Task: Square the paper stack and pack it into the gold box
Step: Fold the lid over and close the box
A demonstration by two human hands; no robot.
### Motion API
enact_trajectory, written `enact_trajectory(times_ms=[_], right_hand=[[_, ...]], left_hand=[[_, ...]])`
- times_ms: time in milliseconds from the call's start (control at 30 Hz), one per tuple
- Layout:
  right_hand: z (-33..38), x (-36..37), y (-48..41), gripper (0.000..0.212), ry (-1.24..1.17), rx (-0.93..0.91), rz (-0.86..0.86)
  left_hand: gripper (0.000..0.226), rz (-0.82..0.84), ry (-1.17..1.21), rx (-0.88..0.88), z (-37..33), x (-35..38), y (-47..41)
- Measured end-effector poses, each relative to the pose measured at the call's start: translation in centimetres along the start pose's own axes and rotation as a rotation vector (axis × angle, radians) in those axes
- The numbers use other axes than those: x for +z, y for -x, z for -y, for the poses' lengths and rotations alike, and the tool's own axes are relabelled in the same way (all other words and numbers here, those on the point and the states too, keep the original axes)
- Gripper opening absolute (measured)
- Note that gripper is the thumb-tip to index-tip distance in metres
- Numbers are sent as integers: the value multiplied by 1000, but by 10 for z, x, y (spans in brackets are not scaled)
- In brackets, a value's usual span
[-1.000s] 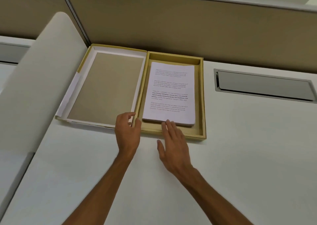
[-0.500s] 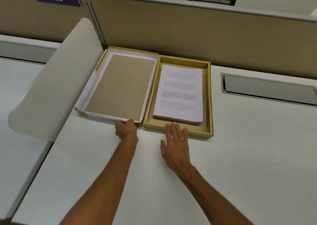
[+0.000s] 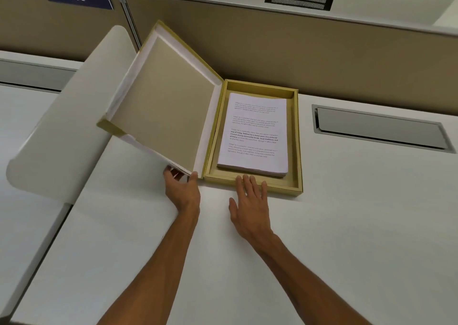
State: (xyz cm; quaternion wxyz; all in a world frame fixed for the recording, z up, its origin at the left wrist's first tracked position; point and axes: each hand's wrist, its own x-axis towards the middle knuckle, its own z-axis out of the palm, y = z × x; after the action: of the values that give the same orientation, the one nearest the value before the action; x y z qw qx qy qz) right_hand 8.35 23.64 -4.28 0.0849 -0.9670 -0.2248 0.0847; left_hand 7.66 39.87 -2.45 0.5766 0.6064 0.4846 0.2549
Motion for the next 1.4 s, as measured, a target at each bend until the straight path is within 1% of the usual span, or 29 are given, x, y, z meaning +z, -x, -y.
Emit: enact_trajectory(times_ms=[167, 333, 433, 600, 700, 767, 833, 900, 967, 1000, 1033, 1100, 1133, 1167, 1300, 1400], right_hand=[[1, -2, 0, 64, -5, 8, 12], [0, -6, 1, 64, -35, -3, 11], [-2, -8, 1, 62, -129, -4, -21], [-7, -16, -2, 57, -504, 61, -108], [-8, -25, -2, 61, -800, 182, -107], [-12, -33, -2, 61, -1050, 277, -124], [-17, -42, -1, 54, -1361, 349, -203], [-26, -50, 0, 40, -1628, 393, -326], [-39, -58, -1, 26, -1748, 468, -456], [-46, -60, -2, 20, -1762, 537, -514], [-53, -62, -5, 20, -1751, 629, -559], [-67, -62, -9, 40, -1644, 839, -607], [-72, -62, -10, 47, -1568, 914, -622], [-77, -61, -11, 49, -1497, 957, -633], [-92, -59, -12, 40, -1327, 1005, -636], [-100, -54, -9, 36, -1224, 974, -622]], left_hand=[[54, 74, -93, 166, -10, 2, 6], [52, 185, -246, 315, -14, 7, 17], [53, 232, -328, 398, -14, 9, 21], [59, 269, -480, 493, -7, 7, 25], [60, 300, -642, 616, 0, 7, 31], [59, 316, -740, 687, 3, 9, 33], [58, 329, -818, 716, 5, 10, 34], [58, 339, -872, 739, 8, 11, 34], [60, 352, -912, 757, 10, 12, 35], [61, 354, -937, 771, 11, 12, 36], [62, 356, -956, 787, 12, 14, 37], [61, 380, -970, 799, 14, 18, 39], [61, 396, -973, 799, 14, 20, 40], [60, 410, -966, 794, 15, 22, 41], [57, 445, -893, 771, 18, 24, 42], [55, 464, -898, 777, 19, 25, 43]])
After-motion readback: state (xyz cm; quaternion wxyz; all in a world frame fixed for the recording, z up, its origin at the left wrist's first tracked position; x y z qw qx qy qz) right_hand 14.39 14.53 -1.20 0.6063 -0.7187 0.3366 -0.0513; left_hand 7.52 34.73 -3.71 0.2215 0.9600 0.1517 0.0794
